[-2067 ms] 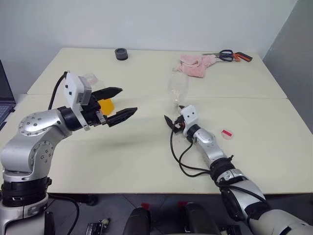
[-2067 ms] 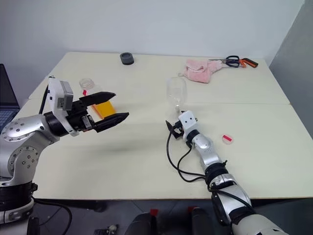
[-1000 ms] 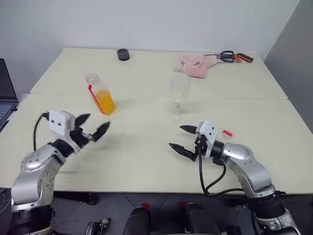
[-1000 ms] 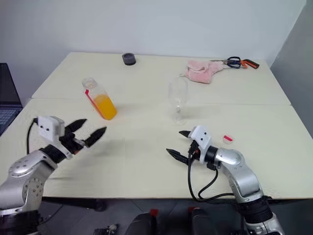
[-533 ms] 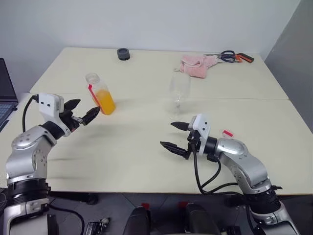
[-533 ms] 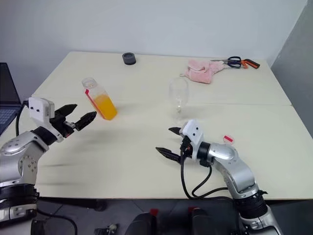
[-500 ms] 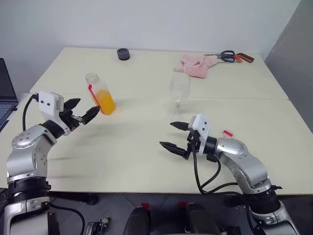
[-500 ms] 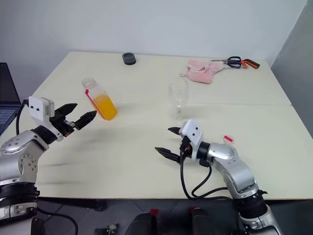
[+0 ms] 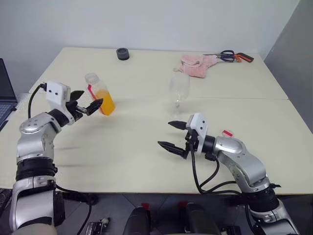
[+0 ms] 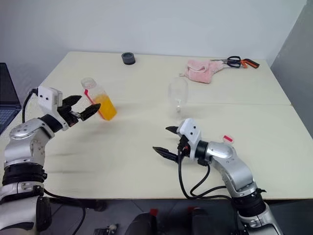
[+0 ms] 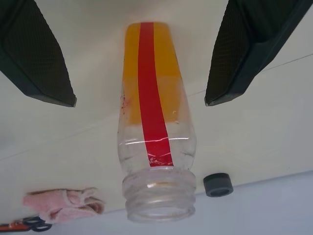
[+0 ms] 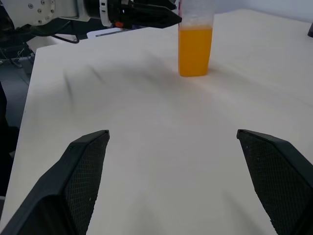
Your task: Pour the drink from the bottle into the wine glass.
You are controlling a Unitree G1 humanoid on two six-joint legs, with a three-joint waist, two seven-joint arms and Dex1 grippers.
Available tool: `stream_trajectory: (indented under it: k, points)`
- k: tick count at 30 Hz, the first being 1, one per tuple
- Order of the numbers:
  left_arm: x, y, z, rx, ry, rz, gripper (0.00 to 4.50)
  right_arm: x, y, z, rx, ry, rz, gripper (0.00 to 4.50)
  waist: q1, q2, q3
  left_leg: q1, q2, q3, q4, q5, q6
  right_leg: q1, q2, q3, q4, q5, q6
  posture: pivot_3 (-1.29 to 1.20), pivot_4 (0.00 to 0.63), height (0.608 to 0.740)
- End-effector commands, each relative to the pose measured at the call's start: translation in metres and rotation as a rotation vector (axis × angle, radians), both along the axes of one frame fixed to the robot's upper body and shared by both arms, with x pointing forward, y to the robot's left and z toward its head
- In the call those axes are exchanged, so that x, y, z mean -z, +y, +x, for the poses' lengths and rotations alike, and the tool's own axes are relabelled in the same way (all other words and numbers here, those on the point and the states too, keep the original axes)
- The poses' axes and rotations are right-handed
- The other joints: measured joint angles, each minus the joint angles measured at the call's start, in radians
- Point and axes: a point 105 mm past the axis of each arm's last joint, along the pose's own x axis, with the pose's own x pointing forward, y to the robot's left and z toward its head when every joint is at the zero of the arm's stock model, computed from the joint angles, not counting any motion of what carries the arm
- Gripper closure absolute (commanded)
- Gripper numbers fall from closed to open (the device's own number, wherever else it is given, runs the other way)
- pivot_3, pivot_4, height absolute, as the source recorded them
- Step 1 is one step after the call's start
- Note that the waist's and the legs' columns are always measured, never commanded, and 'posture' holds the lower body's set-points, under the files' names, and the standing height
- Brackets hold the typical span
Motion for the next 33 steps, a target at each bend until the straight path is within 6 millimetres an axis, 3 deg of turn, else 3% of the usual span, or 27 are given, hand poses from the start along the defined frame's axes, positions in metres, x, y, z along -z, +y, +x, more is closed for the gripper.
stream_trajectory:
  k: [1, 19, 23, 28, 30, 33]
  points:
    - [-0.017, 0.002, 0.005, -0.003, -0.053, 0.030, 0.00, -0.013, 0.004, -0.005, -0.026, -0.039, 0.029, 0.04, 0.000, 0.000, 0.000, 0.000, 0.000, 0.000, 0.000, 0.000, 0.000, 0.000, 0.000, 0.000, 0.000, 0.000, 0.000, 0.00, 0.150, 0.740]
    - [-0.015, -0.011, 0.032, 0.004, -0.035, 0.006, 0.00, -0.017, 0.006, 0.000, -0.008, -0.053, 0.042, 0.04, -0.001, 0.000, 0.000, -0.001, 0.000, 0.000, 0.001, 0.000, 0.000, 0.000, 0.000, -0.001, 0.000, 0.000, 0.000, 0.00, 0.150, 0.740]
    - [-0.012, -0.014, 0.036, 0.010, -0.030, 0.000, 0.87, -0.019, 0.006, 0.000, -0.005, -0.057, 0.046, 0.00, -0.001, 0.000, 0.000, -0.001, 0.000, 0.000, 0.001, 0.000, 0.000, 0.000, 0.000, 0.000, 0.000, 0.000, 0.000, 0.00, 0.150, 0.740]
    - [-0.010, -0.014, 0.036, 0.012, -0.029, -0.019, 2.51, -0.020, 0.005, 0.000, 0.000, -0.059, 0.051, 0.00, -0.001, 0.000, 0.000, -0.001, 0.000, 0.000, 0.001, 0.000, 0.000, -0.001, 0.000, -0.001, 0.000, 0.000, 0.000, 0.00, 0.150, 0.740]
    - [-0.011, -0.013, 0.036, 0.007, -0.033, -0.031, 2.84, -0.020, 0.005, 0.001, 0.002, -0.062, 0.052, 0.00, -0.001, 0.000, 0.000, -0.001, 0.000, 0.000, 0.001, 0.000, 0.000, -0.001, 0.000, -0.001, 0.000, 0.000, 0.000, 0.00, 0.150, 0.740]
    - [-0.012, -0.011, 0.036, 0.002, -0.039, -0.042, 2.87, -0.021, 0.005, 0.001, 0.002, -0.066, 0.056, 0.00, -0.001, 0.000, 0.000, -0.001, 0.000, 0.000, 0.001, 0.000, 0.000, -0.001, 0.000, -0.001, 0.000, 0.000, 0.000, 0.00, 0.150, 0.740]
